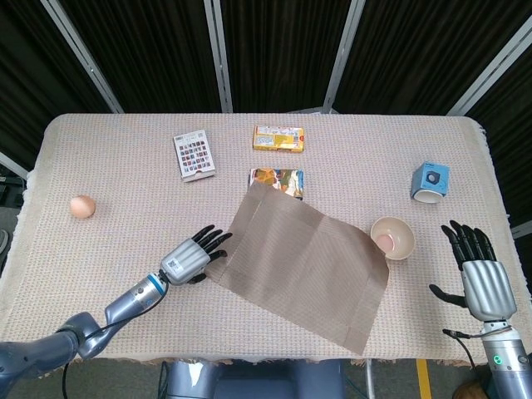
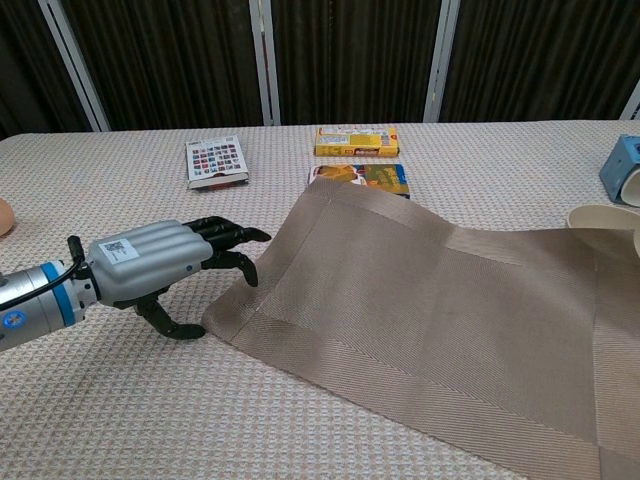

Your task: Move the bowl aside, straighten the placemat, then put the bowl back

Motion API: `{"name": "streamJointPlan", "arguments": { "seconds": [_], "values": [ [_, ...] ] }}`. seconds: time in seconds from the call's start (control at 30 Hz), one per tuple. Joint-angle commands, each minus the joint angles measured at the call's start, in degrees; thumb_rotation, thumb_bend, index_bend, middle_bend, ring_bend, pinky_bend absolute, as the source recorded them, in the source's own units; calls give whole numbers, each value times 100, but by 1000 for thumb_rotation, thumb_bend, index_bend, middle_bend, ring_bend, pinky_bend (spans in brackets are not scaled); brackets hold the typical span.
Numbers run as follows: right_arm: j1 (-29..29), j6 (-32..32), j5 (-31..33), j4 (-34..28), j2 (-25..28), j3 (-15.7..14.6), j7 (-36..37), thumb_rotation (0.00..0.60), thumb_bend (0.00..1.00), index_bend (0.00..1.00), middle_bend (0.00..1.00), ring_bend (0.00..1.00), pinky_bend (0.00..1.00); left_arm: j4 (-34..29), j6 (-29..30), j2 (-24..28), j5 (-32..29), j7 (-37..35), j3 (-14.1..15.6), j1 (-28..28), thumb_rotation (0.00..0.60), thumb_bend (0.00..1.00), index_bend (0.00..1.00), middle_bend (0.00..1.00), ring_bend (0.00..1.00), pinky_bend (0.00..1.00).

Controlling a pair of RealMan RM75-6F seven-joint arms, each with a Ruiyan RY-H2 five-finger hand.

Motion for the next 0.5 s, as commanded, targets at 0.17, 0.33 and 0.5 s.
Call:
{"name": "streamJointPlan", "arguments": {
  "seconds": [0.17,0.33,0.5],
  "values": [
    [-27,18,-41,-6,12,35,37,600,0,0,0,0,0,18,-5,-51,-29,-11,14,-52,600,349,294,0,0,0],
    [-51,31,-94,-10,28,63,79,600,0,0,0,0,0,-8,21,-80,-58,-7,20,-91,600,380,308,0,0,0],
    [-74,43,-133,-25,47,93,128,600,0,0,0,0,0,-32,-34,-146,-138,-10,2,-133,600,403,390,0,0,0]
  ]
}}
